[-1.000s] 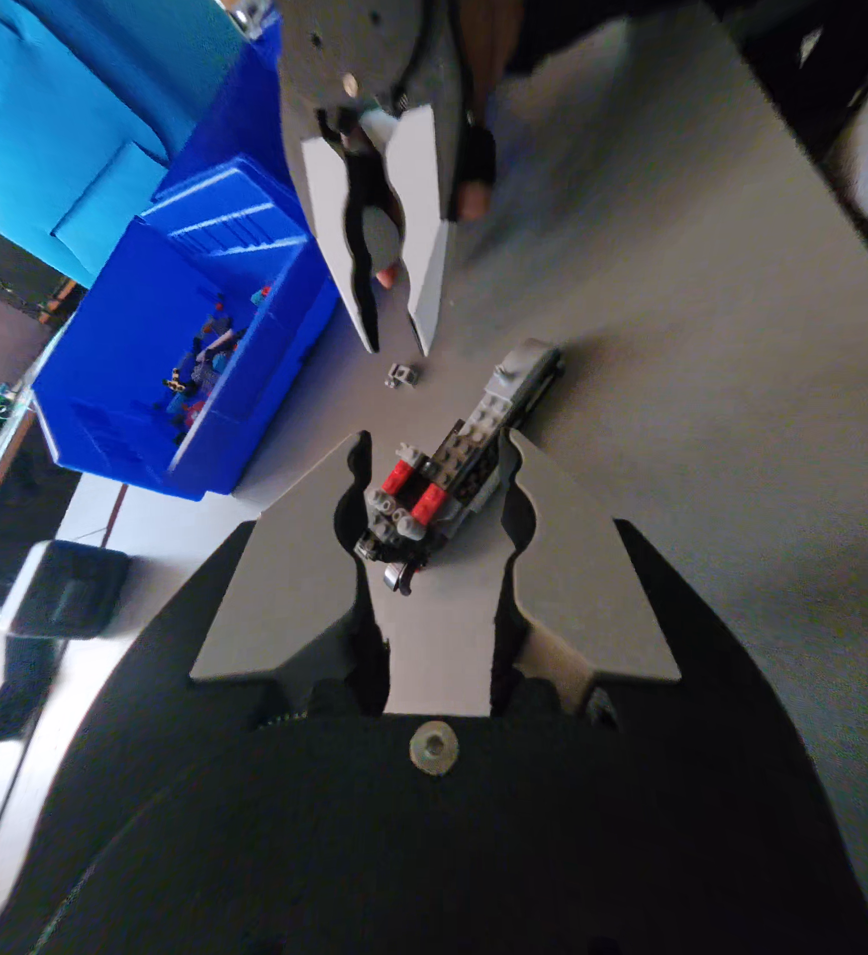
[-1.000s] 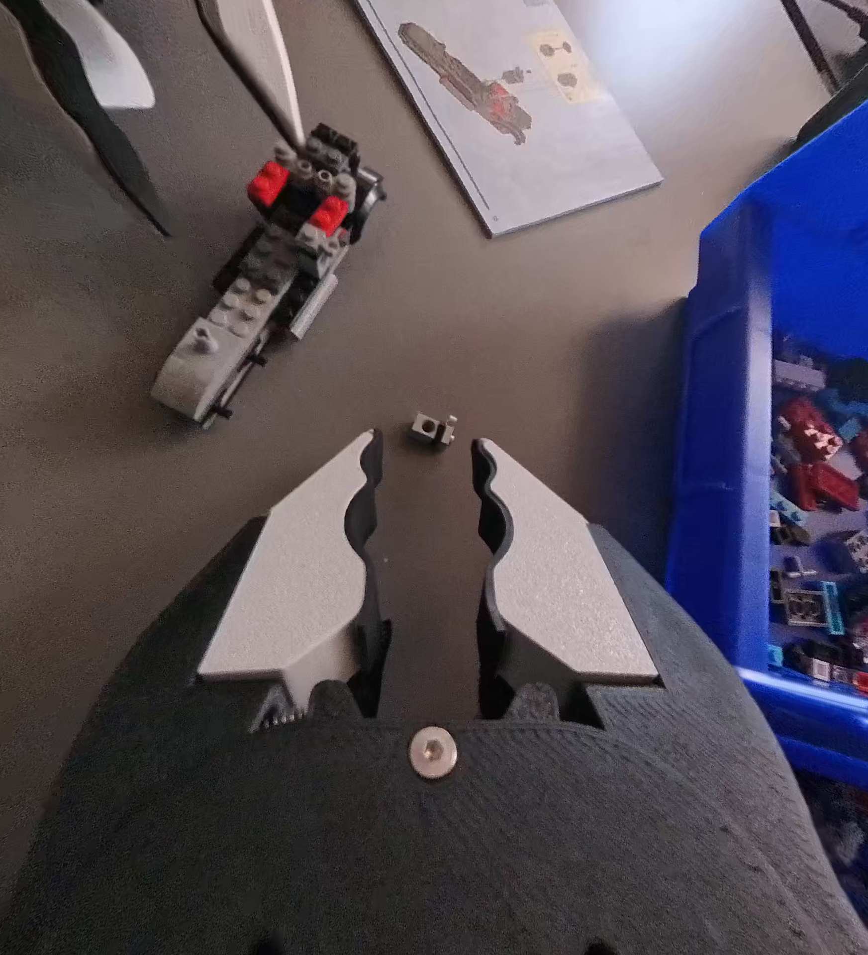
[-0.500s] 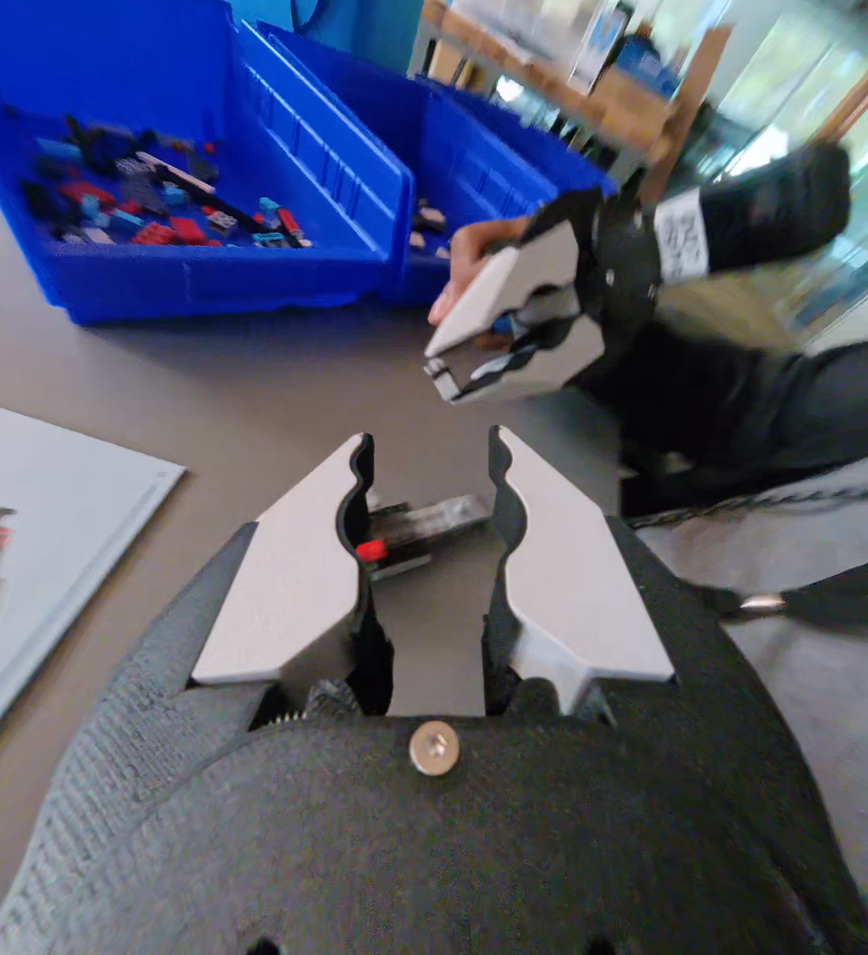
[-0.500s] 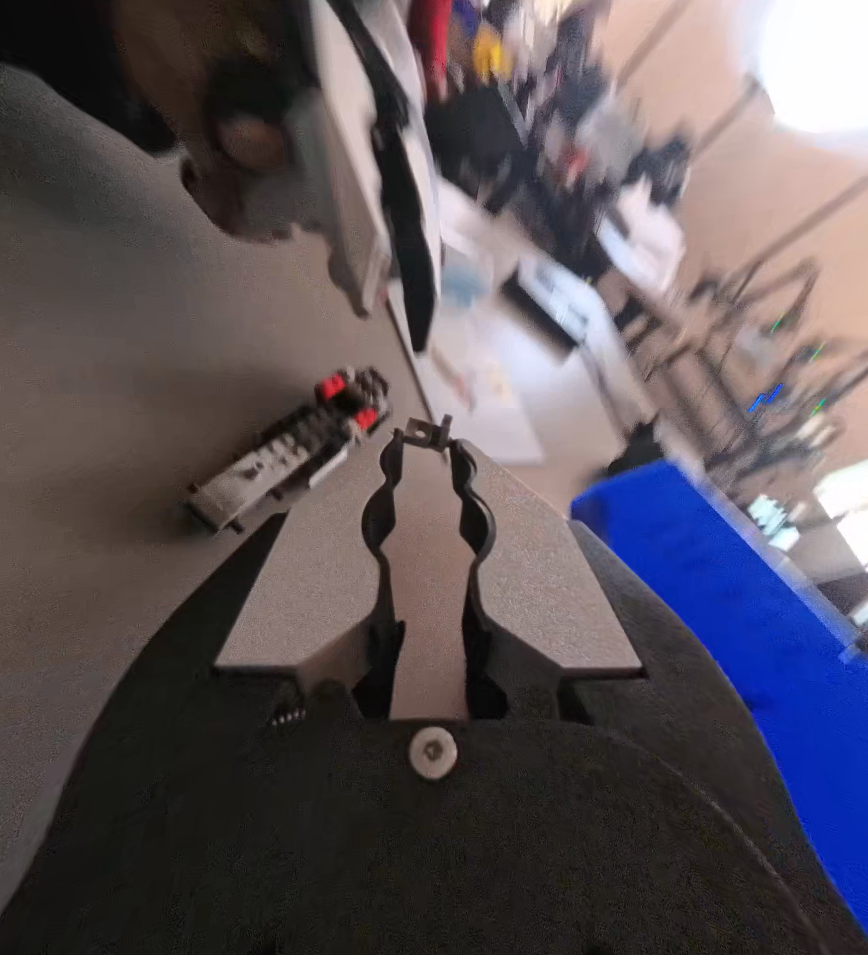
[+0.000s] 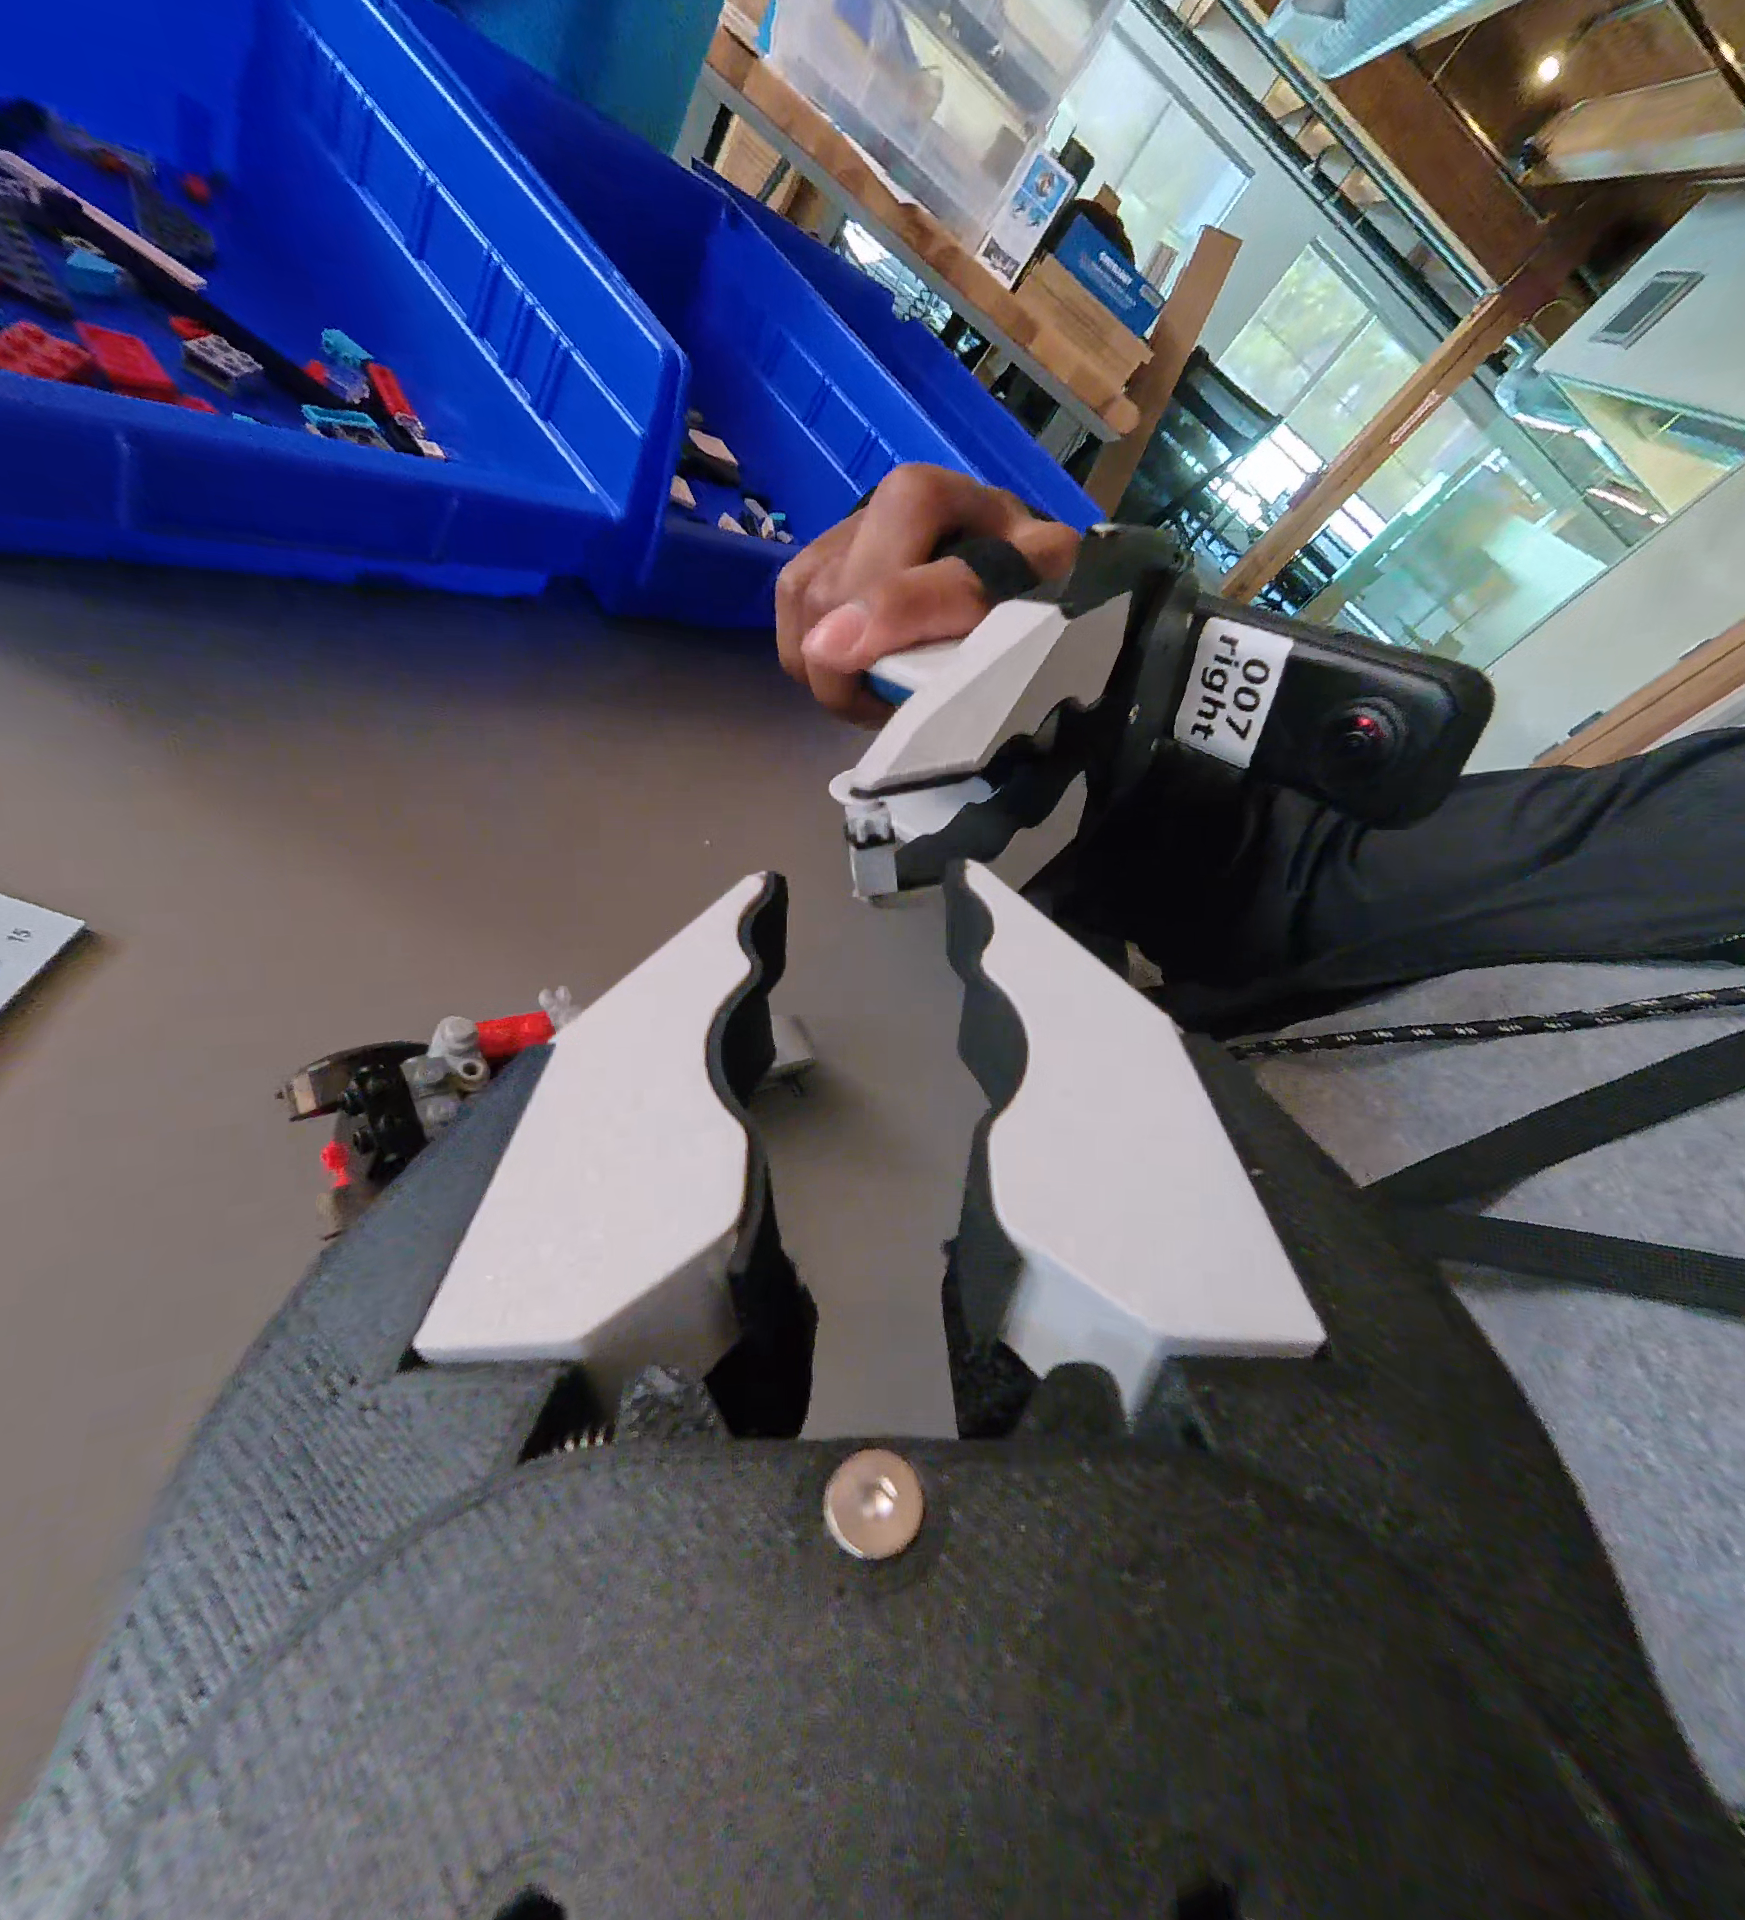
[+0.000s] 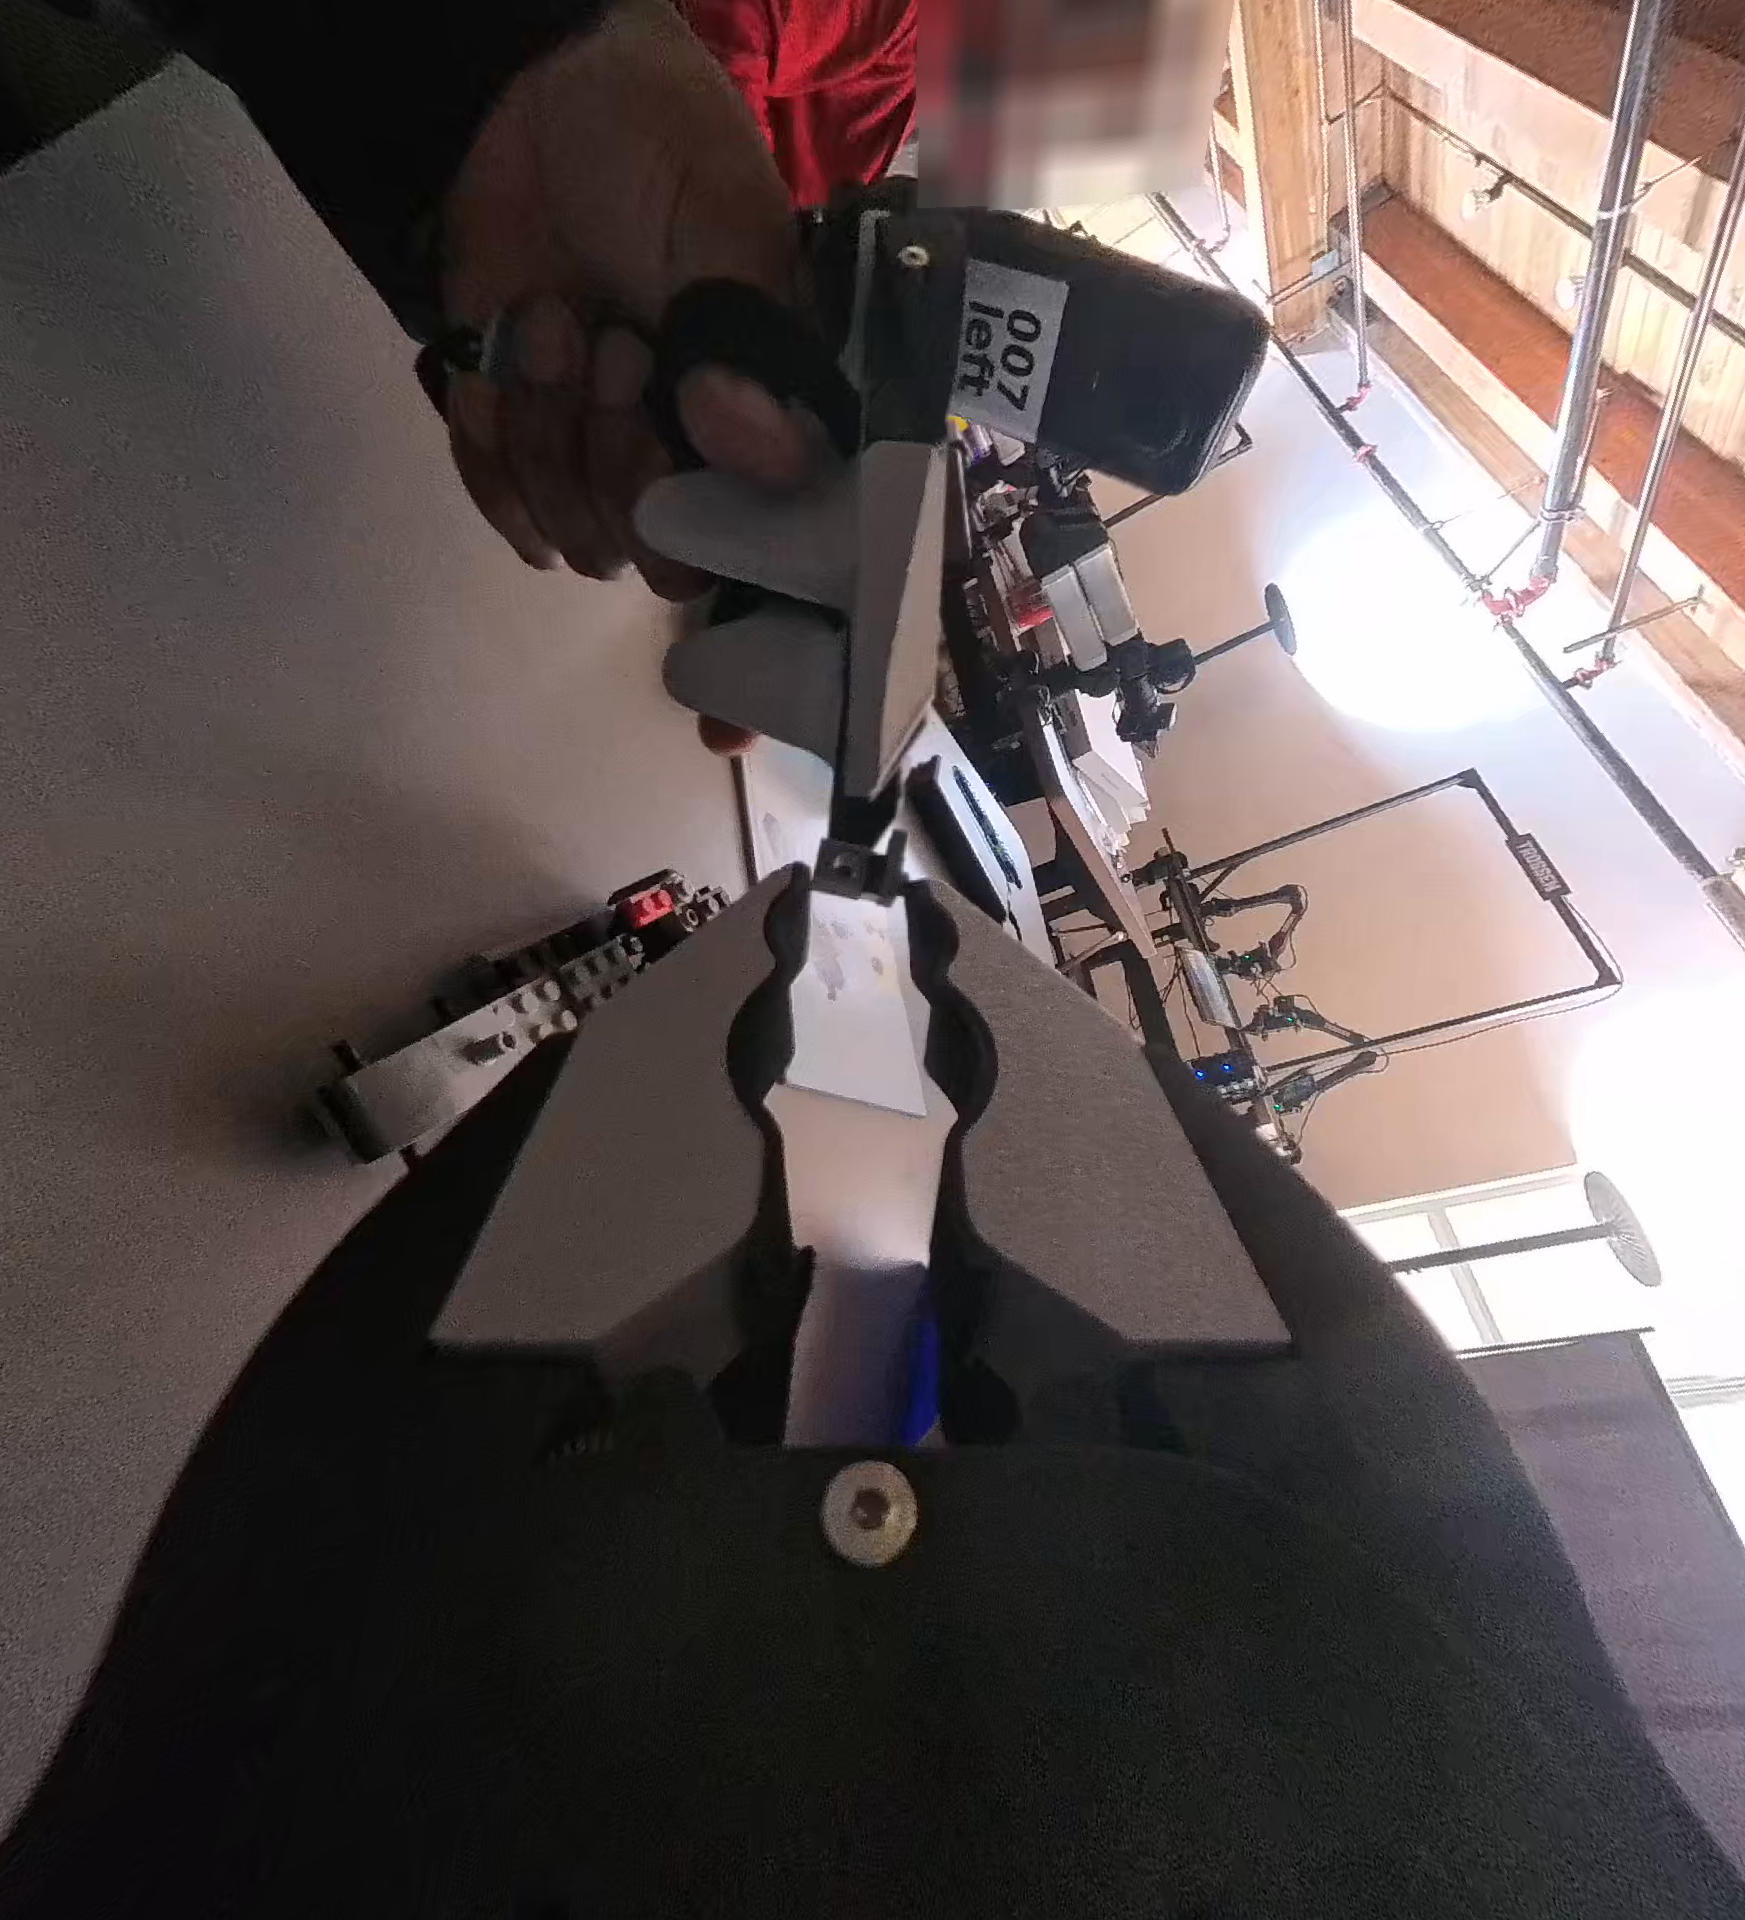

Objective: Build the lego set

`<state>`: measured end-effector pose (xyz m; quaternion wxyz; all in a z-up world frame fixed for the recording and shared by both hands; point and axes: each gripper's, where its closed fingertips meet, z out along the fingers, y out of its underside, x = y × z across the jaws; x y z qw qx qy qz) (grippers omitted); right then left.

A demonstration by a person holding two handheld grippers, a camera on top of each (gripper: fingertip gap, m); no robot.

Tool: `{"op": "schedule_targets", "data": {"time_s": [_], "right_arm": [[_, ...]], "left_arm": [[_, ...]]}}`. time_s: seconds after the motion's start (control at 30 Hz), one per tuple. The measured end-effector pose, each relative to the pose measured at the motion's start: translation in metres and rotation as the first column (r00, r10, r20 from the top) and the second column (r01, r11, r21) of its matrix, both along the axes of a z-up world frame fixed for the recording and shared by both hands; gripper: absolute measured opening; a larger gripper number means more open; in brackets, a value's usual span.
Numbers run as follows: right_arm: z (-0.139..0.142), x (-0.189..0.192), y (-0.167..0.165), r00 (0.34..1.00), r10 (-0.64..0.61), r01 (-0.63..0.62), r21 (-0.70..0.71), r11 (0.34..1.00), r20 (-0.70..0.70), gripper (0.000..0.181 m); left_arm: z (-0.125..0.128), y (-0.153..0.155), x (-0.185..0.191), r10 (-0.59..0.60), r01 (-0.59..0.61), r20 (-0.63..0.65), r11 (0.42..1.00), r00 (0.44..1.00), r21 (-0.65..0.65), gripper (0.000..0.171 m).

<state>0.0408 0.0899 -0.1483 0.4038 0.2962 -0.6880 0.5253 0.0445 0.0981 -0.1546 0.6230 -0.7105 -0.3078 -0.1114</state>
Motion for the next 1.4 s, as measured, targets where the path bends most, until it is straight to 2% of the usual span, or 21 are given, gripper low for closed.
{"op": "schedule_targets", "data": {"time_s": [0.17,0.33,0.43,0.53,0.67,0.8,1.07,1.2,1.33,1.4], "right_arm": [[0.003,-0.002,-0.003,0.999,-0.044,0.043,-0.022,0.999,-0.019,0.020],[0.008,-0.001,-0.005,0.996,-0.083,0.082,-0.059,0.995,-0.019,0.020],[0.008,0.002,-0.004,0.996,-0.063,0.066,-0.053,0.996,0.061,0.022],[0.016,0.010,0.002,0.976,0.026,-0.005,-0.093,0.996,0.218,0.026],[0.021,0.011,0.007,0.869,0.110,-0.066,-0.107,0.992,0.483,0.025],[0.017,0.024,0.006,0.707,0.185,-0.176,-0.083,0.981,0.683,0.024],[0.008,0.040,0.003,0.514,0.205,-0.265,-0.073,0.961,0.833,0.022],[0.008,0.039,-0.001,0.452,0.193,-0.256,-0.081,0.963,0.871,0.019],[0.008,0.025,-0.009,0.441,0.149,-0.181,-0.075,0.981,0.885,0.016],[0.014,0.014,-0.012,0.455,0.142,-0.138,-0.087,0.987,0.879,0.016]], "left_arm": [[-0.001,0.004,0.000,0.053,-0.052,-0.035,0.999,0.998,0.010,0.021],[0.009,0.003,-0.005,0.122,-0.114,-0.064,0.988,0.990,0.108,0.008],[0.010,0.002,-0.004,0.124,-0.114,-0.104,0.989,0.987,0.099,0.008],[0.015,0.000,-0.001,0.107,-0.095,-0.116,0.990,0.987,0.106,0.008],[0.015,0.002,0.009,0.023,-0.012,-0.132,0.996,0.991,0.088,0.008],[0.012,0.008,0.019,-0.050,0.059,-0.162,0.997,0.985,0.052,0.008],[0.011,0.007,0.035,-0.126,0.138,-0.213,0.990,0.969,0.041,0.008],[0.009,0.001,0.038,-0.113,0.126,-0.214,0.991,0.970,0.047,0.008],[0.010,-0.011,0.029,-0.055,0.069,-0.216,0.996,0.975,0.054,0.008],[0.016,-0.024,0.016,0.004,0.009,-0.225,0.998,0.974,0.057,0.008]]}}
